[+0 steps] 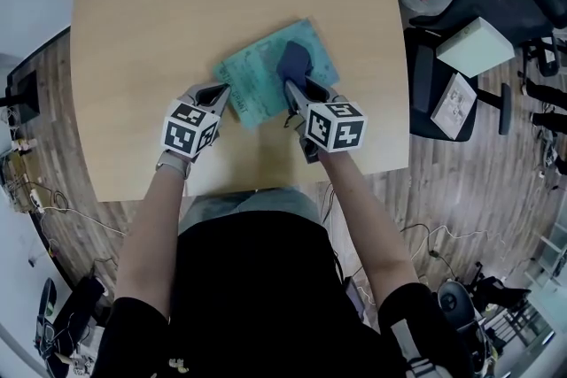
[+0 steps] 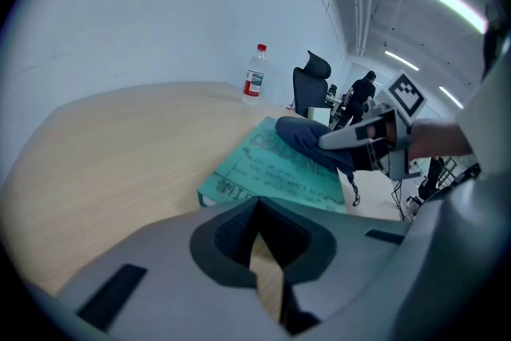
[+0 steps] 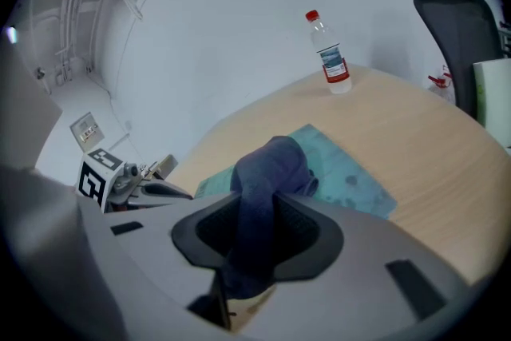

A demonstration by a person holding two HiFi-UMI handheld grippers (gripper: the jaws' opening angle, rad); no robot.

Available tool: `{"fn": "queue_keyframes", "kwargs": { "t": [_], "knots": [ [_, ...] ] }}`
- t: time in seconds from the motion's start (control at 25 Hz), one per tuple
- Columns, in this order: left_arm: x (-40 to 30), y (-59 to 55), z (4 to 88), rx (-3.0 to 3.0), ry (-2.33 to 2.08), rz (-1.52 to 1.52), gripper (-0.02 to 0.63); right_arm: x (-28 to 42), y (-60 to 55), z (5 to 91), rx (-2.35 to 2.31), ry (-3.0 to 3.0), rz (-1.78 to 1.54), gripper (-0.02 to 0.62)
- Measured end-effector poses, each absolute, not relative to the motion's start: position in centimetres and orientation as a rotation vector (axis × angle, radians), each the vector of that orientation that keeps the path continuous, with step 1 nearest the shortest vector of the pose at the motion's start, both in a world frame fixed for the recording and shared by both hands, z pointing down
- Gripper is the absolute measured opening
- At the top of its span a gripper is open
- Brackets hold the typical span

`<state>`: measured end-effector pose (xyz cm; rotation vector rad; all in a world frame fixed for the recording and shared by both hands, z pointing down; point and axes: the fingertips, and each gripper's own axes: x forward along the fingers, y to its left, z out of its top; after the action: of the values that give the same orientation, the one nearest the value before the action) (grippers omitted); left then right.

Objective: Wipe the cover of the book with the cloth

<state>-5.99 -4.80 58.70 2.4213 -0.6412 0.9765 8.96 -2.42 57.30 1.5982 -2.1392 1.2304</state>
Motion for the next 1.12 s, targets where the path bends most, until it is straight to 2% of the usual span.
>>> {"fn": "queue_keyframes", "kwargs": {
  "t": [0.48, 0.84, 1.12],
  "knots": [
    [-6.0, -4.7, 58.7, 2.415, -0.649, 0.969, 0.020, 17.8, -6.3, 57.1, 1.736, -1.996, 1.212, 0.118],
    [-6.0, -4.9, 58.7, 2.403, -0.654, 0.936, 0.020, 16.6, -6.6, 57.2, 1.767, -1.946, 1.118, 0.117],
    [-6.1, -4.8, 58.7, 2.402, -0.630, 0.913, 0.020, 11.9, -6.4, 57.4, 1.661, -2.003, 1.112, 0.115]
  ]
}}
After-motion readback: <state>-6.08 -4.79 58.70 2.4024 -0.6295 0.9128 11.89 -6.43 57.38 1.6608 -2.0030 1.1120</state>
